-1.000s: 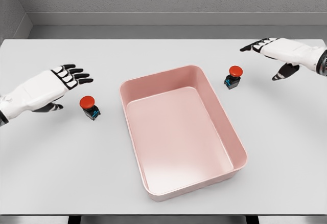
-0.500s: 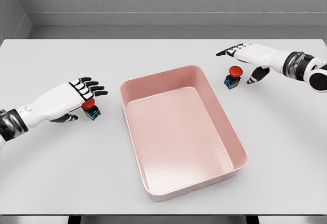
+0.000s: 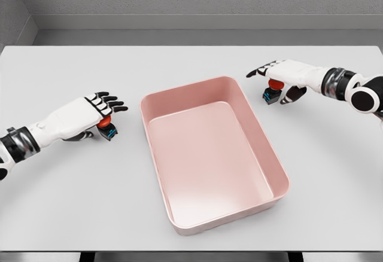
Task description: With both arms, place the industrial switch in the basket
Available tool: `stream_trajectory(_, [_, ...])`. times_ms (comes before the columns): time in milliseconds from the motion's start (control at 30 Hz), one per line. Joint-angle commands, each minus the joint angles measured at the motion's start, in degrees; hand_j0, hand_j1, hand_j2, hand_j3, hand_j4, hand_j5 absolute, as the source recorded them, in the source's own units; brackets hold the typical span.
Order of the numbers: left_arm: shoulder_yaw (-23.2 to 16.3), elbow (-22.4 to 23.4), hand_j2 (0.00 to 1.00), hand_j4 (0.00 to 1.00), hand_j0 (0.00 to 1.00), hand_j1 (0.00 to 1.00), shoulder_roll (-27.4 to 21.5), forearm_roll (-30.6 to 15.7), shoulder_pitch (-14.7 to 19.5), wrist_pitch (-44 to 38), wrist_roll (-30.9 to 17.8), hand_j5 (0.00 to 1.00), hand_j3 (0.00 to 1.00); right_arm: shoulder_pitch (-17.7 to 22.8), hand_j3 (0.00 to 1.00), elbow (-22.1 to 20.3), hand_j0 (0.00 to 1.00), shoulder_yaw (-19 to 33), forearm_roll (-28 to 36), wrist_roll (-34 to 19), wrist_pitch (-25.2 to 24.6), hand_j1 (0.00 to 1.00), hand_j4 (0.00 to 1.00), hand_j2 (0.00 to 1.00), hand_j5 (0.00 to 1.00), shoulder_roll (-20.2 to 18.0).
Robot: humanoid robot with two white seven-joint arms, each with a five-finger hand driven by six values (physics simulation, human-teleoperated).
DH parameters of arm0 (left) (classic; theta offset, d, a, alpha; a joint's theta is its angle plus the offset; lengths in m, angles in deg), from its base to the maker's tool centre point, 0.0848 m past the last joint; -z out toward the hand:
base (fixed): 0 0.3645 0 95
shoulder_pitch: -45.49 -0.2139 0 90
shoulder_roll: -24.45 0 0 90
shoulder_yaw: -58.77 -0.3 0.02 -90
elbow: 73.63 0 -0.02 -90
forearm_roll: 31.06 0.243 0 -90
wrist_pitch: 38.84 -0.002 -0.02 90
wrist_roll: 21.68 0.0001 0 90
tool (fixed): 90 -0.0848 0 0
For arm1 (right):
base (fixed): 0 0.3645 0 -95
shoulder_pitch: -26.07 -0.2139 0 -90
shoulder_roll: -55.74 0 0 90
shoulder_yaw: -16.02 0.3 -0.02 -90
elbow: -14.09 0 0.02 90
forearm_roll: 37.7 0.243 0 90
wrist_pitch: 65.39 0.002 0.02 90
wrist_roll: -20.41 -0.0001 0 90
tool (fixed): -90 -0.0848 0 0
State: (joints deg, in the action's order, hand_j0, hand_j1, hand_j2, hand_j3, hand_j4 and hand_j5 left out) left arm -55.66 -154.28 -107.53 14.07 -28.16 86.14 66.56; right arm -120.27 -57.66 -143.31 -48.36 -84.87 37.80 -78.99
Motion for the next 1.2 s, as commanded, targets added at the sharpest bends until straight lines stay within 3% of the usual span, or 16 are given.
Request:
stream_trajectory(0, [-0.1,0.0,1.0,1.0,1.0,1.0,0.1,-0.4,0.0,0.0,-0.1,1.0,1.0,0.0,0.88,0.1,0.88,-0.5,0.1,0.1,-0.1,0.88,0.88,0.88,0.88,0.0])
stream_trajectory(67, [-0.1,0.0,1.0,1.0,1.0,1.0,0.1,-0.4,0.0,0.0,-0.1,1.0,1.0,-0.1,0.87,1.3,0.87,-0.6,0.1,0.1,-0.1,0.87,0.87,0.87,0.87,0.0])
stream_trajectory(200, [0.0,0.0,0.76,0.76,0.76,0.76,-0.5,-0.7,0.0,0.0,0.0,0.76,0.76,-0.1,0.87,2.5,0.87,-0.6,0.1,0.2,-0.1,0.87,0.87,0.87,0.87,0.8])
stream_trajectory(433, [0.4,0.2,0.5,0.5,0.5,0.5,-1.0,-1.7,0.1,0.0,0.4,0.5,0.5,-0.2,0.84,3.3,0.84,-0.6,0.1,0.2,-0.1,0.84,0.84,0.84,0.84,0.9])
stream_trajectory(667, [0.4,0.2,0.45,0.45,0.45,0.45,-1.2,-2.9,0.0,0.0,1.2,0.45,0.45,-0.2,0.7,3.4,0.7,-0.6,0.0,0.1,0.1,0.7,0.7,0.7,0.7,1.2])
stream_trajectory(833, [0.4,0.0,0.33,0.33,0.33,0.33,-2.2,-4.8,0.1,0.0,1.5,0.33,0.33,-0.2,0.61,3.6,0.61,-0.6,-0.1,0.0,0.2,0.61,0.61,0.61,0.61,1.2])
stream_trajectory(1167, [0.7,-2.7,0.3,0.3,0.3,0.3,-3.6,-10.1,1.9,0.0,1.4,0.3,0.3,-0.3,0.48,4.0,0.48,-0.5,-0.1,-0.1,0.6,0.48,0.48,0.48,0.48,1.5])
